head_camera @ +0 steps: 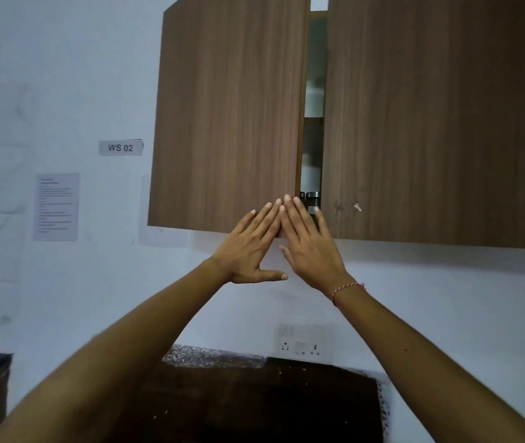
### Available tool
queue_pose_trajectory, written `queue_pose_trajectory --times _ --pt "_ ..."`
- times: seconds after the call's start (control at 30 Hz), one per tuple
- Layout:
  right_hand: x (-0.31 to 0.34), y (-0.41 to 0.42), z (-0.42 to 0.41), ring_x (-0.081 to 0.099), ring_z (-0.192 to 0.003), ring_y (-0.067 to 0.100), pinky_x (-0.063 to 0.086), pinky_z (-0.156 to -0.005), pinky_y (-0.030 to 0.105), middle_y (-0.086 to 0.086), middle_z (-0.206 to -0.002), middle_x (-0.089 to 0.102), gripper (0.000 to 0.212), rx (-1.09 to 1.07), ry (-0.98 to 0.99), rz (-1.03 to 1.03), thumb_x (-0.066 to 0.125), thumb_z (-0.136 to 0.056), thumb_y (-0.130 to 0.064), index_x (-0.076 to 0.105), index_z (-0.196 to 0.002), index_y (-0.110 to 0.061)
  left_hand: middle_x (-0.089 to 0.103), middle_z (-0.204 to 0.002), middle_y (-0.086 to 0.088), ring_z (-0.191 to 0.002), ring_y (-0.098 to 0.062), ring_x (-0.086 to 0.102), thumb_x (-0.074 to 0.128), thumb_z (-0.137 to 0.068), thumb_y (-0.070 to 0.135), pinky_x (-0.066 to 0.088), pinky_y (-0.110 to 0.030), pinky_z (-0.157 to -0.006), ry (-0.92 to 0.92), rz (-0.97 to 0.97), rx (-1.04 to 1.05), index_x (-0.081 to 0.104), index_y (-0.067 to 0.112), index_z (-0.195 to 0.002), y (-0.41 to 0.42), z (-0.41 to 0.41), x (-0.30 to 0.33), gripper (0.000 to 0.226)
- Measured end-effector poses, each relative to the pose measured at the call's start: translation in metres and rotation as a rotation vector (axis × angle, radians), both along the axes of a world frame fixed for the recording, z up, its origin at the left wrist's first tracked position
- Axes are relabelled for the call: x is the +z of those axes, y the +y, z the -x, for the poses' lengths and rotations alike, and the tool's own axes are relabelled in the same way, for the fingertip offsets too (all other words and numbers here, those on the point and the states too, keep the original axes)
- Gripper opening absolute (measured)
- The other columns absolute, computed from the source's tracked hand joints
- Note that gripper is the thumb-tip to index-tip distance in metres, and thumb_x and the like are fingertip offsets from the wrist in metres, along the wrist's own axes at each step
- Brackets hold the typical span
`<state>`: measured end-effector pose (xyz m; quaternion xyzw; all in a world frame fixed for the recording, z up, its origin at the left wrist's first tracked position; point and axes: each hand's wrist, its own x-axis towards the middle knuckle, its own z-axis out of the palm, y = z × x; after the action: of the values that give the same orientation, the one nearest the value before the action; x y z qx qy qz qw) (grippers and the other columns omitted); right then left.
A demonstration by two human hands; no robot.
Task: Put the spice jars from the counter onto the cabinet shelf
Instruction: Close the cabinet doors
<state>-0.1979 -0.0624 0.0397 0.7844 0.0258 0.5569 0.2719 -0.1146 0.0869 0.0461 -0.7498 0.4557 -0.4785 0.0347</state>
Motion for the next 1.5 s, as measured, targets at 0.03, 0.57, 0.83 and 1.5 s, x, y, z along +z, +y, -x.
queue_pose_trajectory --times 0.03,0.57,0.83,1.5 --pt "-0.001 -0.007 -0.005 0.01 -0.143 0.027 0.013 -0.114 0.049 0.012 -0.155 0.012 0.075 -0.033 0.023 -0.014 0.046 -0.092 -0.045 0.01 -0.146 -0.008 -0.023 -0.153 -0.006 -0.142 -0.021 -0.022 0.01 -0.07 0.086 -0.009 -0.036 -0.118 0.009 0.01 -0.007 -0.018 0.012 -0.144 -0.009 -0.004 -0.001 0.109" --pt "-0.003 -0.09 -0.086 -0.026 -0.138 0.023 -0.018 -0.108 0.055 0.008 -0.157 -0.016 0.091 -0.167 0.107 -0.186 0.03 -0.087 -0.066 -0.023 -0.141 -0.014 -0.019 -0.155 -0.013 -0.142 -0.025 -0.021 0.027 -0.073 0.082 -0.009 -0.038 -0.117 0.023 -0.003 0.083 -0.017 0.007 -0.144 -0.103 -0.069 0.002 0.112" --pt "-0.001 -0.11 -0.113 -0.036 -0.132 0.02 -0.029 -0.099 0.057 0.006 -0.154 -0.023 0.094 -0.224 0.11 -0.191 0.019 -0.082 -0.074 -0.023 -0.14 -0.014 -0.021 -0.155 -0.014 -0.142 -0.027 -0.022 0.035 -0.071 0.082 -0.008 -0.041 -0.118 0.076 -0.004 0.111 -0.017 0.006 -0.144 -0.13 -0.093 0.0 0.117" --pt "0.002 -0.125 -0.132 -0.022 -0.143 0.025 -0.013 -0.114 0.049 0.009 -0.154 -0.024 0.101 -0.177 0.275 -0.226 0.015 -0.074 -0.081 -0.027 -0.137 -0.013 -0.018 -0.155 -0.014 -0.143 -0.027 -0.02 0.034 -0.074 0.08 -0.016 -0.037 -0.112 0.087 -0.039 0.1 -0.012 0.006 -0.146 -0.141 -0.124 -0.003 0.113"
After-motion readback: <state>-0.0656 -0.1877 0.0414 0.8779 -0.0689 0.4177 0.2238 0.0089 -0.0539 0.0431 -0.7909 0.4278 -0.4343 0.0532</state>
